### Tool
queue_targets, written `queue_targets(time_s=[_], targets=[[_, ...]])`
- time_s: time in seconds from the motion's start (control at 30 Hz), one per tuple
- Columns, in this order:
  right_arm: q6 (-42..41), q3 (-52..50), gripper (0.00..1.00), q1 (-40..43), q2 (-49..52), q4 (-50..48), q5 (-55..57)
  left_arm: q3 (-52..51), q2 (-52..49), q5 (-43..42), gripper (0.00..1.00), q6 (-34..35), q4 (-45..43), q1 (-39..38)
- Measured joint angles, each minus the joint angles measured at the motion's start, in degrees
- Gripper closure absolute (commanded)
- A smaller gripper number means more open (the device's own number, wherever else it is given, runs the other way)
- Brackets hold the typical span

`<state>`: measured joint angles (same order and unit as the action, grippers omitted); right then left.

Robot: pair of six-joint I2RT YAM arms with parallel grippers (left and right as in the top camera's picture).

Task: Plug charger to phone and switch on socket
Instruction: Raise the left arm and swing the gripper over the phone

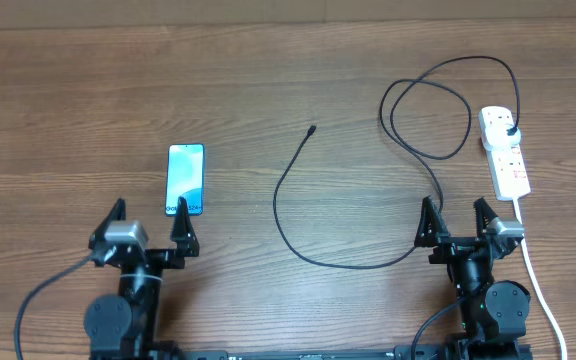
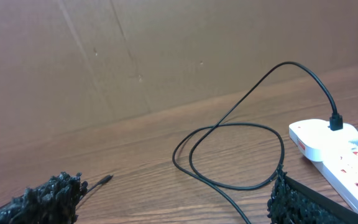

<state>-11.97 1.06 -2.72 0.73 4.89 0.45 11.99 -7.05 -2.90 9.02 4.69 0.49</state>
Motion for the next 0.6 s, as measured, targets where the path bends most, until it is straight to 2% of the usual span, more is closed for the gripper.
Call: queue_targets(time_s=[0.23, 0.6], targets=[[0.0, 0.0, 0.00, 0.0, 0.0, 0.1, 0.0, 11.9, -15.1, -1.5, 0.01, -2.1, 4.2, 0.0], [0.0, 0.0, 0.00, 0.0, 0.0, 0.2, 0.0, 38.2, -40.4, -1.9, 0.00, -3.4, 24.4, 0.0]])
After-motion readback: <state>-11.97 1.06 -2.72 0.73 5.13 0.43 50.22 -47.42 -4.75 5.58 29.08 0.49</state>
